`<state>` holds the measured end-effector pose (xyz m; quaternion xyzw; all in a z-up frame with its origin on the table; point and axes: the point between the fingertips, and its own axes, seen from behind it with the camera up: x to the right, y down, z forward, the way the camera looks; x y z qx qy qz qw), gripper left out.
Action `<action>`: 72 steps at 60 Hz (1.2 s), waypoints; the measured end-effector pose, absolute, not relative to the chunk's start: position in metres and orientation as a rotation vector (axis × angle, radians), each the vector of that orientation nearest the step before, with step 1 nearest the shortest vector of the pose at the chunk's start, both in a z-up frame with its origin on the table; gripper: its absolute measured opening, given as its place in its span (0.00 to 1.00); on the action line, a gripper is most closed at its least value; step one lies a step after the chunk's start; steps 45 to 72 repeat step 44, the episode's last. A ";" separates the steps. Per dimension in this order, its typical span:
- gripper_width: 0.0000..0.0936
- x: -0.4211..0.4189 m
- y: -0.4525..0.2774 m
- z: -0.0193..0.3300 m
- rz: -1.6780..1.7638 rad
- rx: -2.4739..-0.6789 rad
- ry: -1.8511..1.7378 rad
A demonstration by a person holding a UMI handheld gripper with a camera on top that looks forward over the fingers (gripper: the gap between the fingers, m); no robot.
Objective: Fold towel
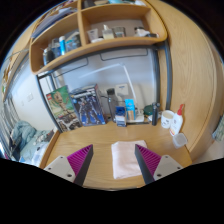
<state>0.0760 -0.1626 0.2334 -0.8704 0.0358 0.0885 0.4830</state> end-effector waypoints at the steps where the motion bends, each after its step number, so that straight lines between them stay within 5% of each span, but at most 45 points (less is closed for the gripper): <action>1: 0.91 0.071 -0.168 0.238 0.212 -2.115 0.080; 15: 0.91 0.018 -0.237 0.271 0.157 -2.044 -0.032; 33: 0.91 -0.018 -0.294 0.263 0.127 -2.058 -0.083; 72: 0.91 -0.029 -0.308 0.262 0.129 -2.053 -0.085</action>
